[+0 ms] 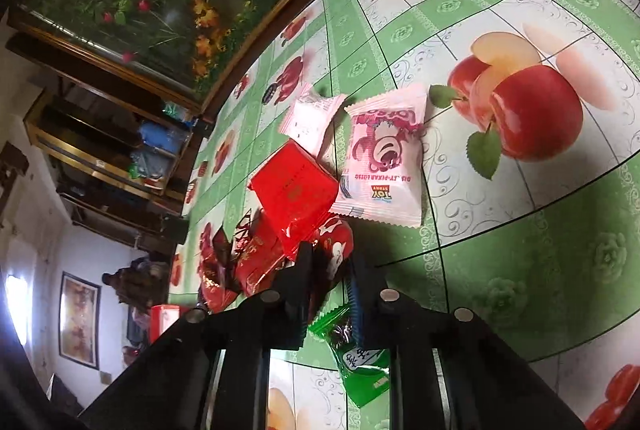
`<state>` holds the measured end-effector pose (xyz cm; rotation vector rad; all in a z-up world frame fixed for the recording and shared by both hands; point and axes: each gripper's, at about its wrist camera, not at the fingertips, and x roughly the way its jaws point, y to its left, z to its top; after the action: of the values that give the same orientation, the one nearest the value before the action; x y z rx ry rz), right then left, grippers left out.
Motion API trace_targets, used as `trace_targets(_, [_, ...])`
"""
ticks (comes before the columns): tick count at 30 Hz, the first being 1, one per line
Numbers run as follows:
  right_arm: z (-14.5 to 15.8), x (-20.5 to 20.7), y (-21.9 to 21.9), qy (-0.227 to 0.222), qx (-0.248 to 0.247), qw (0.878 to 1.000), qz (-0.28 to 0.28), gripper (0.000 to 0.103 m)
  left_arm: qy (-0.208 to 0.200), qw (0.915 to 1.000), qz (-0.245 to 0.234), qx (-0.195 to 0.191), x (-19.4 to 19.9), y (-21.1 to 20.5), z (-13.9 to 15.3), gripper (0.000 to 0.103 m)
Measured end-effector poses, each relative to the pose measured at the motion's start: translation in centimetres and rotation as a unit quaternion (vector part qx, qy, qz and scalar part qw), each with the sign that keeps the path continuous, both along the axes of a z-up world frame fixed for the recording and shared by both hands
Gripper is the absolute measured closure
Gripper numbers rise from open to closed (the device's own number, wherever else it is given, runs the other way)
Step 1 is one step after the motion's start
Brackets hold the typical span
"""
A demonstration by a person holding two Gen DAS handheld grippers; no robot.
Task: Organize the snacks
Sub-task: 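Grasp the green snack packet with the left tool while the right tool grasps a red packet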
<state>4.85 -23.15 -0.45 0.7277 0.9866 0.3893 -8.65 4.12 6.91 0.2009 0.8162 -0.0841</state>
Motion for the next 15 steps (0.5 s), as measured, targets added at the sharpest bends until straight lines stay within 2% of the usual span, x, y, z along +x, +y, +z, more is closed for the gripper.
trace_targets(2, [0.3, -0.1, -0.7, -0.006, 0.018, 1.0, -0.004, 0.093, 0.006, 0.9997, -0.022, 0.0, 0.9, -2.2, -0.2, 0.021])
trace_targets(7, [2.0, -0.8, -3.2, -0.05, 0.109, 0.993, -0.008, 0.094, 0.026, 0.9975, -0.065, -0.011, 2.9, -6.6, -0.8, 0.021])
trace_targets(12, [2.5, -1.3, -5.2, -0.064, 0.169, 0.983, -0.03, 0.094, 0.06, 0.995, -0.067, -0.045, 5.8, -10.7, -1.6, 0.021])
trace_targets(15, [2.5, -1.6, -6.3, -0.071, 0.206, 0.975, -0.036, 0.094, 0.07, 0.9952, -0.051, -0.046, 6.9, -12.4, -2.3, 0.021])
